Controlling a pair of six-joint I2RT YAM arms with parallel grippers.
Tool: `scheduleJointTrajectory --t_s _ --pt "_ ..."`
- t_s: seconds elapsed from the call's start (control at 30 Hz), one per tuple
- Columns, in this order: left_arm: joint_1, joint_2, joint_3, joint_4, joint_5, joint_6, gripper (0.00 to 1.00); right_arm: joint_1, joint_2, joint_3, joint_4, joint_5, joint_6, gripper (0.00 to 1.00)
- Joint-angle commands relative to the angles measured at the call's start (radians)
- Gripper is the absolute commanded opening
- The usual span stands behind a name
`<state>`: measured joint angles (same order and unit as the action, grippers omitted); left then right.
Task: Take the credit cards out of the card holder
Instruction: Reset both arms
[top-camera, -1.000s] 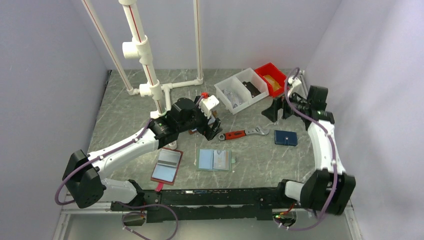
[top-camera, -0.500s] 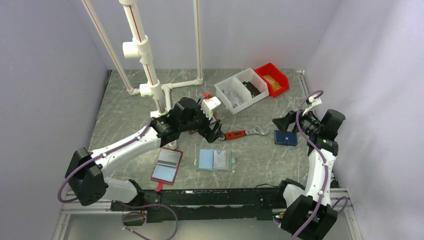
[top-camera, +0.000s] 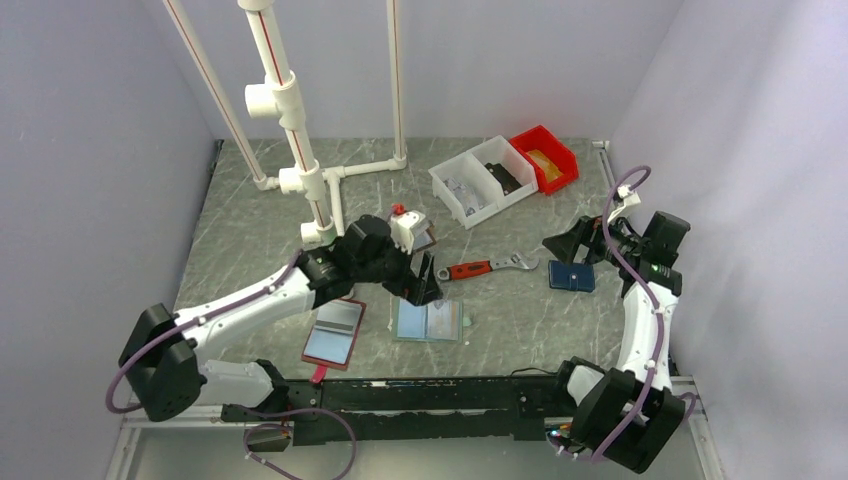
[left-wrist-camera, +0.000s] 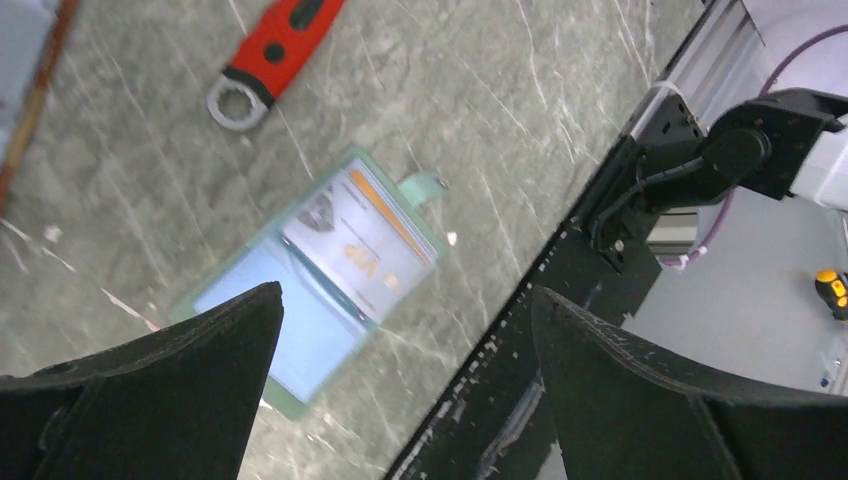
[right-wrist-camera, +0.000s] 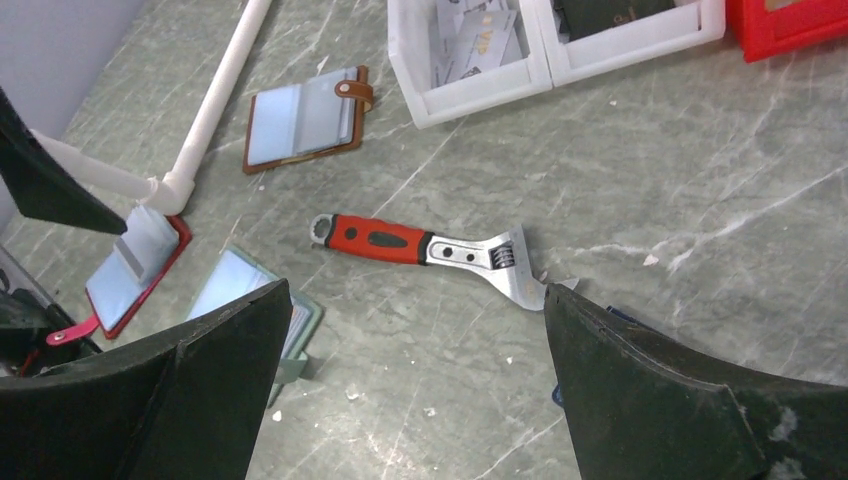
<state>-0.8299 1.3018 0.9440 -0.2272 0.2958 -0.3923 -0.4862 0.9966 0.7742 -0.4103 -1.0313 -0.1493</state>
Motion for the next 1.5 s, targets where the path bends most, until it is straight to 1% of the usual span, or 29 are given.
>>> scheduleJointTrajectory --t_s 0.0,0.17,0.3,0.37,0.43,0.63,0.77,0.9,1.03,1.07,1.13,1.23,1.3,1.43,1.47 --pt "-0.071 -0.112 -0.036 -0.002 -0.102 -0.118 0.99 -0.004 -0.013 0.045 -0.03 -0.026 0.004 1.0" --pt "-0.186 -0.15 -0.019 -0.095 -0.249 -0.134 0.99 -0.004 -0.047 0.031 -0.004 -0.039 0.031 1.0" --pt "-0.249 -0.162 0.031 -0.189 -0.316 -0.118 0.99 -0.004 -0.042 0.036 -0.016 -0.047 0.027 1.0" --pt "-0.255 -0.179 0.043 -0.229 -0.34 -0.115 0.99 -0.003 -0.038 0.041 -0.027 -0.05 0.02 1.0" --pt "-0.255 -0.208 0.031 -0.234 -0.357 -0.118 0.99 -0.004 -0.039 0.043 -0.031 -0.054 0.017 1.0" --pt "-0.255 -0.316 -0.07 -0.16 -0.377 -0.162 0.99 -0.004 -0.05 0.041 -0.028 -0.054 0.019 1.0" --pt "-0.255 -0.339 -0.086 -0.155 -0.374 -0.171 0.99 -0.004 -0.049 0.042 -0.033 -0.059 0.018 1.0" --pt "-0.253 -0.331 -0.035 -0.185 -0.383 -0.096 0.99 -0.004 -0.044 0.043 -0.039 -0.064 0.013 1.0" --pt "-0.243 -0.285 0.048 -0.208 -0.413 0.05 0.99 -0.004 -0.041 0.048 -0.049 -0.055 -0.003 1.0" --pt "-0.233 -0.269 0.067 -0.208 -0.413 0.082 0.99 -0.004 -0.042 0.047 -0.047 -0.052 -0.004 1.0" --pt "-0.188 -0.224 0.097 -0.182 -0.364 0.141 0.99 -0.004 -0.038 0.042 -0.041 -0.059 -0.005 1.0" --pt "-0.081 -0.141 0.157 -0.131 -0.205 0.191 0.99 -0.004 -0.03 0.043 -0.047 -0.075 -0.022 1.0" --pt "-0.032 -0.081 0.201 -0.113 -0.122 0.233 0.99 -0.006 -0.031 0.04 -0.047 -0.065 -0.031 1.0" --pt "-0.018 0.017 0.247 -0.065 -0.093 0.354 0.99 -0.014 -0.029 0.033 -0.042 -0.064 -0.05 1.0" --pt "-0.021 0.027 0.244 -0.046 -0.111 0.355 0.99 -0.016 -0.025 0.033 -0.043 -0.065 -0.053 1.0"
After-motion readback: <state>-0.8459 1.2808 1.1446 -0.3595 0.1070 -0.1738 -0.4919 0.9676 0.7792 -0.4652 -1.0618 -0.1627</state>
